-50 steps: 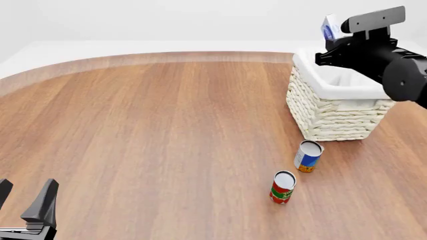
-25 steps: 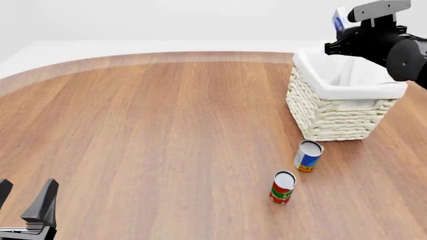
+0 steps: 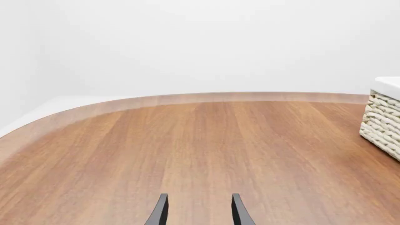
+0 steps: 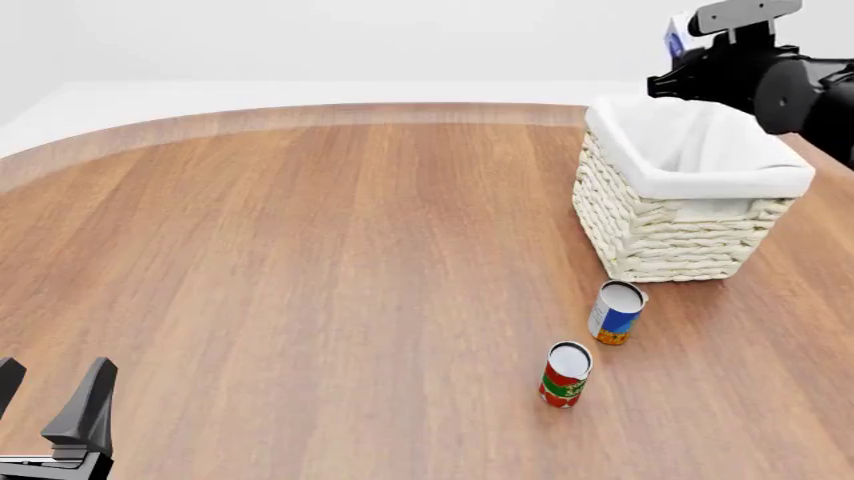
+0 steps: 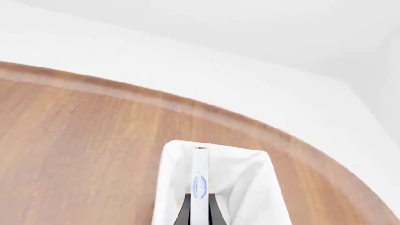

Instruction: Pick up the alphabet soup and the cream cheese box, and put them in the basket.

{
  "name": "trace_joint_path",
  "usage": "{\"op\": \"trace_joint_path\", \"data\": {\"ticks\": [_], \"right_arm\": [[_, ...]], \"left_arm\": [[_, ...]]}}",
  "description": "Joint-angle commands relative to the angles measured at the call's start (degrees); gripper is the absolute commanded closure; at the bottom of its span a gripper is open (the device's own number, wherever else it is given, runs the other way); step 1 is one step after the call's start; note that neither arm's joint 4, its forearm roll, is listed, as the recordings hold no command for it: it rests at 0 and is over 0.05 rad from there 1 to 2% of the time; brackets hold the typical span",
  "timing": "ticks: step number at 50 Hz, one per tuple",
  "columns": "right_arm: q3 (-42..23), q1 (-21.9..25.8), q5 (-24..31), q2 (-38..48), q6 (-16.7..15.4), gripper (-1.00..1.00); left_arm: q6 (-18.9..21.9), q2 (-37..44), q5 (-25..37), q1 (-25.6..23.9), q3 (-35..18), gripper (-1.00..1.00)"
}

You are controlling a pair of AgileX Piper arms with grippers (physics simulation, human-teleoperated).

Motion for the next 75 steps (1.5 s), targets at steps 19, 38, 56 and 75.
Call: {"op": "trace_joint_path", "data": {"ticks": [19, 38, 56, 75], "right_arm": [[-12.6, -4.3, 4.0, 12.1, 3.3, 1.00], [-19.5, -6.2, 8.5, 19.5, 4.7, 1.00], [-21.1, -7.4, 10.4, 23.7, 3.1, 1.00], [-22.0, -8.1, 11.1, 27.2, 1.7, 1.00]], "left_arm": [[0.0, 0.0, 0.0, 0.0, 0.0, -1.00], [0.0, 0.0, 0.0, 0.0, 0.0, -1.00], [0.0, 0.0, 0.0, 0.0, 0.0, -1.00], [0.0, 0.0, 0.0, 0.0, 0.0, -1.00]]}}
